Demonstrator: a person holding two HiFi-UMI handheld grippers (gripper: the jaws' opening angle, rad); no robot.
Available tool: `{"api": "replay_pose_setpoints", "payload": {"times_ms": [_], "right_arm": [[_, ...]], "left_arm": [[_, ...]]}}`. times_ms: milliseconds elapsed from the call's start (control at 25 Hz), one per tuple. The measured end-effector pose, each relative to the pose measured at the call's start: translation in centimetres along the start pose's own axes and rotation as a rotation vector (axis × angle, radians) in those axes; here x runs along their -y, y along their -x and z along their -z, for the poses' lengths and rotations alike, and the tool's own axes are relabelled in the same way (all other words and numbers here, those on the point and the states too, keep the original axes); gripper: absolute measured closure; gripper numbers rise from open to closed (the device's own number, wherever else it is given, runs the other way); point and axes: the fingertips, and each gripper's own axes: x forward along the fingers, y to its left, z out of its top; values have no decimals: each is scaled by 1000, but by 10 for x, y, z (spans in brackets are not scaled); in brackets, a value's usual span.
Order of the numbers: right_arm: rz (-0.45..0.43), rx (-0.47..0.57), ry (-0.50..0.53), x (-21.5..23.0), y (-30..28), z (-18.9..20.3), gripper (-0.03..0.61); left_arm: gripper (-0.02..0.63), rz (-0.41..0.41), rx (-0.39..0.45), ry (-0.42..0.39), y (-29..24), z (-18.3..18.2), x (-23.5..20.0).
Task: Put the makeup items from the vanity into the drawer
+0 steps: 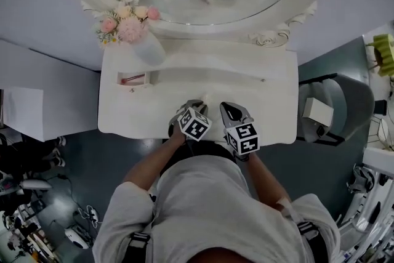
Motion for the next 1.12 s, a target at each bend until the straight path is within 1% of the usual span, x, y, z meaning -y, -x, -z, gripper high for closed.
{"api": "replay_pose_setpoints", "payload": {"times_ms": [160,320,600,920,1120], "right_arm": [[-2,13,17,-1,-8,-11,577],[-2,9,16,-4,-10,-9,577],[-16,-3,22,-14,-16,-8,577],[-80,-4,67,-46,-34,-24,577],[-136,-3,103,-75,-55,-39,577]], "left_arm": [[568,-5,18,9,5,-1,-13],[572,-13,37,32,14,2,-21],[574,-52,73,15,36,1,-38],[574,-85,104,-20,76,3,-58],[574,-119,120,3,100,14,-82]]}}
